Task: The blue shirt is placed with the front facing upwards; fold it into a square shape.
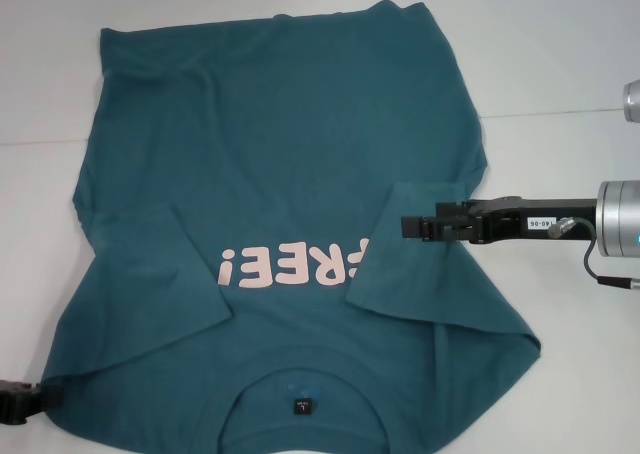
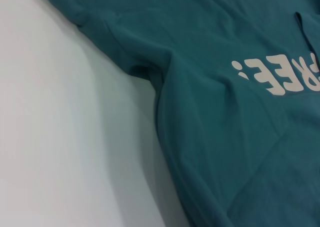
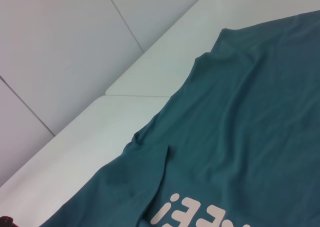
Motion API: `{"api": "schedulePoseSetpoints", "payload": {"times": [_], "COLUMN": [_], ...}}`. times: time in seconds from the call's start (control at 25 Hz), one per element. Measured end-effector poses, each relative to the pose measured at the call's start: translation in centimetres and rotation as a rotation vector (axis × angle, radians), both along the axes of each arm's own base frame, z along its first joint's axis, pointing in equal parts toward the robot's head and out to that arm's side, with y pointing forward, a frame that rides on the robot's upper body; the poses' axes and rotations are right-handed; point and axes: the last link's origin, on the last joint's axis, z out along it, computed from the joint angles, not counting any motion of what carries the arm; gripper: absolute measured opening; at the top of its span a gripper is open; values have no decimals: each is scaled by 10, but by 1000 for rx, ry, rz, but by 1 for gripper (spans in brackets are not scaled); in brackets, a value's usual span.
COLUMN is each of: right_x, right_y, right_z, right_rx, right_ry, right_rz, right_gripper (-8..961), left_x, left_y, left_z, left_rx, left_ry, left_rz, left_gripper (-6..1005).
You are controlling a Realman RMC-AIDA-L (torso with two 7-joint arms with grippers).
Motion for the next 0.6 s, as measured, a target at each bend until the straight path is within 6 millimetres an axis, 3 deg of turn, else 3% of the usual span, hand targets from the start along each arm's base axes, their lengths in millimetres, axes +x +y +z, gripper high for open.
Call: {"api": "schedulePoseSetpoints", "payload": {"times": [0.24, 0.6], "right_x": [2, 26], "right_y": [0, -11], "right_z": [1, 21], "right_rx": [0, -84], "right_ry": [-3, -31], "right_rz": [-2, -151], "right_gripper": [940, 941], "left_x": [1, 4], "left_y": [0, 0], "left_z": [0, 0], "left_rx": [-2, 0], "left_ry": [-3, -36], "left_rz": [-1, 1], "left_gripper": [17, 17]}}
